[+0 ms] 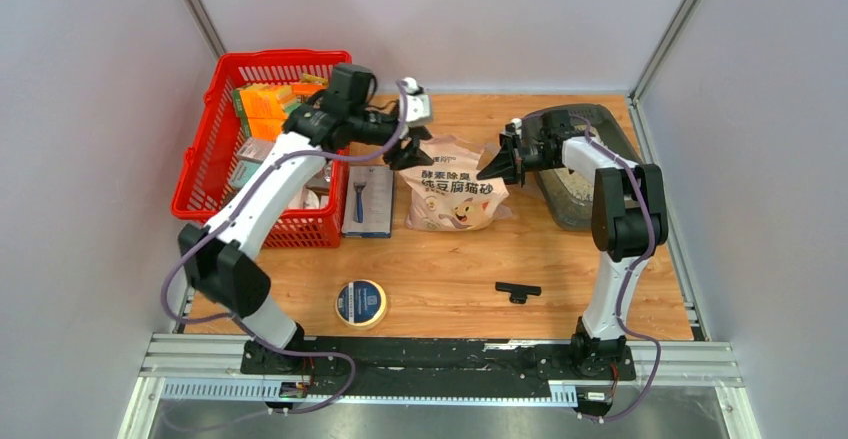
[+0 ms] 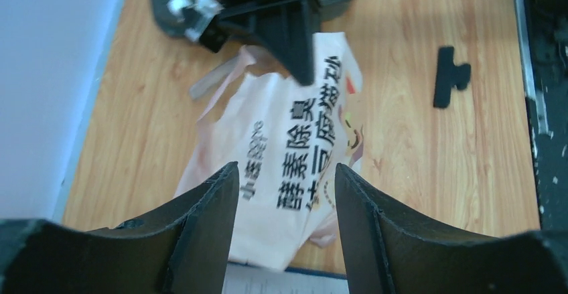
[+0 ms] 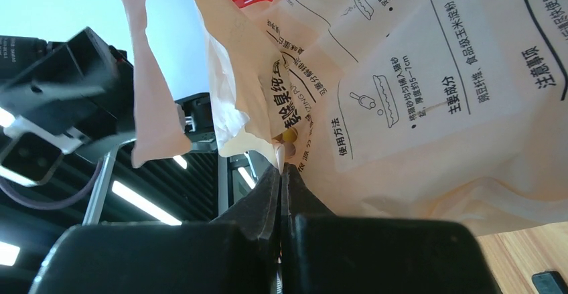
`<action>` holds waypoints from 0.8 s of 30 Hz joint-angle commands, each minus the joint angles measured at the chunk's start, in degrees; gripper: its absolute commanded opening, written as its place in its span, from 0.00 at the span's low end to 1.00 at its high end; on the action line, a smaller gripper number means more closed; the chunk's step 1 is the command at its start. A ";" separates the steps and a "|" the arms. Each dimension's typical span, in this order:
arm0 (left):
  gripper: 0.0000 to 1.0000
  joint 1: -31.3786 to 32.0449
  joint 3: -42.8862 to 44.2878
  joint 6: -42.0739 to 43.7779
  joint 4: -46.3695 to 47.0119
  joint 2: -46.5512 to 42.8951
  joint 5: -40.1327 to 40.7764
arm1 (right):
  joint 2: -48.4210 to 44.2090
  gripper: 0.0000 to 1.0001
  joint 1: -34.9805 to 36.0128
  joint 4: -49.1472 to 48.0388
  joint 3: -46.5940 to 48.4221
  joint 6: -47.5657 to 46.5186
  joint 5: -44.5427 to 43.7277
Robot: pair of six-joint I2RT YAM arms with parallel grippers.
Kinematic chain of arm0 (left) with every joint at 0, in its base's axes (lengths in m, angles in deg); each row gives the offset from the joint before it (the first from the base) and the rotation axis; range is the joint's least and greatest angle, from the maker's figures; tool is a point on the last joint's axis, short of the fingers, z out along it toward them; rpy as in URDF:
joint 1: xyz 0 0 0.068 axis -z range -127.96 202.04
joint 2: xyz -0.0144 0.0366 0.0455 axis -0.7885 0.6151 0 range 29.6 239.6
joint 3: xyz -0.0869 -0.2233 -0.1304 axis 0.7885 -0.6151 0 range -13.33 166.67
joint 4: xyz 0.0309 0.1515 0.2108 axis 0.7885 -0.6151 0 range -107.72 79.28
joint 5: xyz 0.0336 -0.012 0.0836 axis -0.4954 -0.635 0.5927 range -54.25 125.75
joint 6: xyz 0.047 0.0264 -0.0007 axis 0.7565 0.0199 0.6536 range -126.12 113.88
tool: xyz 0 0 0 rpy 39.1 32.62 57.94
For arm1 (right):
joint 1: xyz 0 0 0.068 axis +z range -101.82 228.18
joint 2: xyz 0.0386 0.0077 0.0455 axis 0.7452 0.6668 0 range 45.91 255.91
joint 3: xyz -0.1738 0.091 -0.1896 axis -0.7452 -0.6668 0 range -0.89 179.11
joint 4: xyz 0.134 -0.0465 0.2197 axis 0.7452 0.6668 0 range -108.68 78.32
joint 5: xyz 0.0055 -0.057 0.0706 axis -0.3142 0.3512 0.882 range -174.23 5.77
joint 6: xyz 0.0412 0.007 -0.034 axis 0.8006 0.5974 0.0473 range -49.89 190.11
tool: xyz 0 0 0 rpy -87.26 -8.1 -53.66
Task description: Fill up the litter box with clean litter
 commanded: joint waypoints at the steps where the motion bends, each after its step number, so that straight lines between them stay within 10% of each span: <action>1: 0.63 4.18 5.52 24.99 -15.35 9.03 -2.78 | 0.31 0.00 1.05 0.33 2.44 3.01 3.00; 18: 0.72 11.57 -9.05 32.74 3.79 10.28 11.90 | -0.75 0.00 1.14 -3.01 -1.61 5.47 3.44; 24: 0.54 11.57 -7.91 33.37 0.71 11.34 15.15 | -0.75 0.00 1.05 -2.93 -1.26 6.44 3.09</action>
